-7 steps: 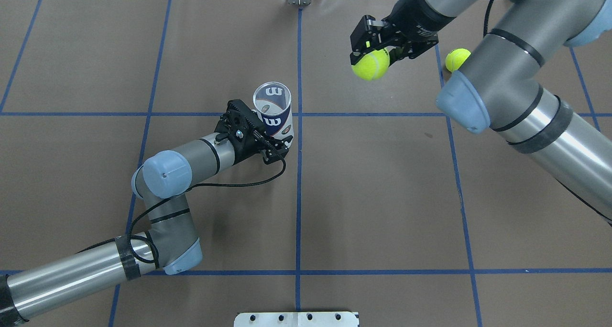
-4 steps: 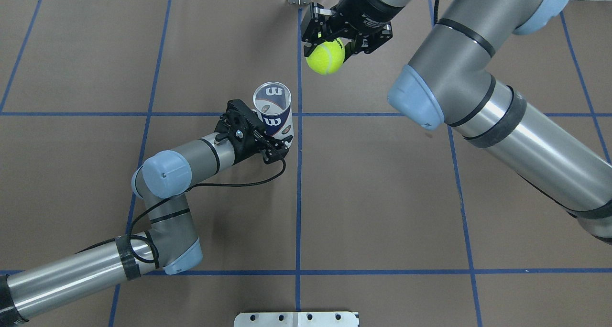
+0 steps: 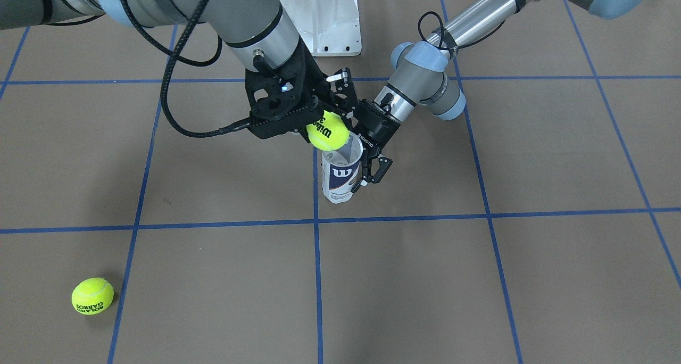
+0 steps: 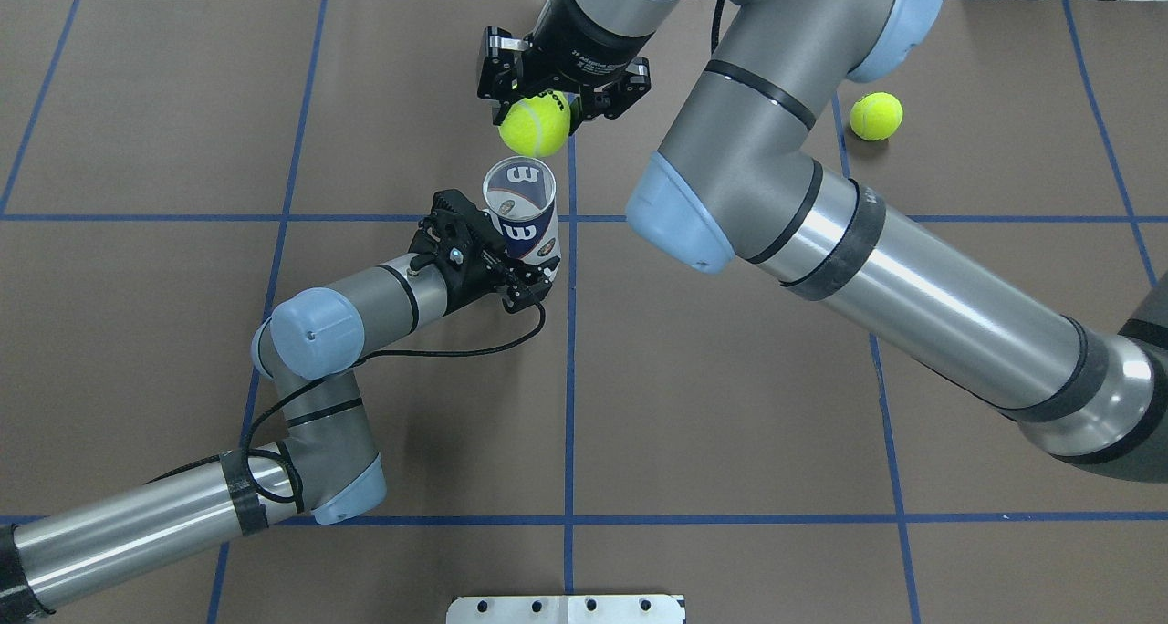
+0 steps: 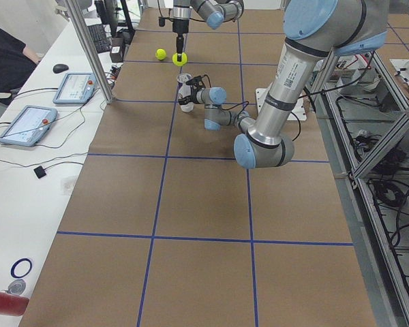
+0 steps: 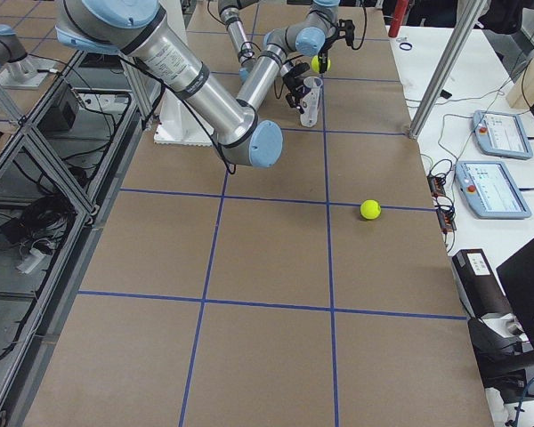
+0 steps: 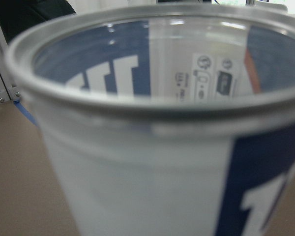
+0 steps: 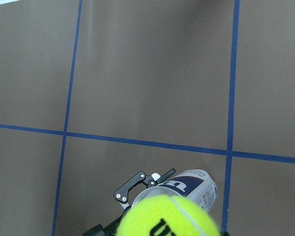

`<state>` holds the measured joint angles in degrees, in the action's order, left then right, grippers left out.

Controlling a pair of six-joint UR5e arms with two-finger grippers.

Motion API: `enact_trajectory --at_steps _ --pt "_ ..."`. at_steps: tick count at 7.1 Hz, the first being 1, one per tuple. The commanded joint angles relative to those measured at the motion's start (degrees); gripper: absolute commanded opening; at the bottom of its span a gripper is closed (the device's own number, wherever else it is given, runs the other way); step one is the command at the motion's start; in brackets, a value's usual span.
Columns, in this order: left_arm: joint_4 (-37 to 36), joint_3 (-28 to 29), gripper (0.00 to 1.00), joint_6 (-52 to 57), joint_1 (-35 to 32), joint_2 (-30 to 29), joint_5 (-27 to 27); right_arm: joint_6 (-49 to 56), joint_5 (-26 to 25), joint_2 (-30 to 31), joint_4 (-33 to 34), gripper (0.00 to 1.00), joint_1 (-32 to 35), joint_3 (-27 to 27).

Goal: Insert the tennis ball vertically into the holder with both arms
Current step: 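Carry the ball with the right gripper over the can's open top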

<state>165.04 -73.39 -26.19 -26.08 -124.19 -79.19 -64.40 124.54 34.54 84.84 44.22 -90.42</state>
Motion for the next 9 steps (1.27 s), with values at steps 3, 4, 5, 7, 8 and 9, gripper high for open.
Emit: enact_trajectory --at_steps 3,4,5,7,8,9 --pt "0.02 0.0 0.86 0.0 -0.02 0.0 0.0 -0.02 -3.33 -1.49 -0.02 0.0 -3.08 3.23" --pt "0.02 0.0 0.85 0.0 -0.02 -0.09 0.0 -0.02 -3.94 -1.4 0.06 0.0 -3.52 3.23" --pt "0.02 0.0 0.85 0.0 -0.02 -0.26 0.0 -0.02 -4.21 -1.23 0.06 0.0 -3.87 3.23" --pt "0.02 0.0 0.83 0.09 -0.02 -0.26 0.0 0.06 -4.83 -0.96 0.76 0.0 -4.31 3.23" --pt "0.1 0.0 0.83 0.09 -0.11 -0.26 0.0 0.06 -4.92 -0.7 0.77 0.0 -4.31 3.23" --pt "0.02 0.0 0.83 0.09 -0.11 -0.26 0.0 0.06 -4.92 -0.26 0.85 0.0 -4.31 3.23"
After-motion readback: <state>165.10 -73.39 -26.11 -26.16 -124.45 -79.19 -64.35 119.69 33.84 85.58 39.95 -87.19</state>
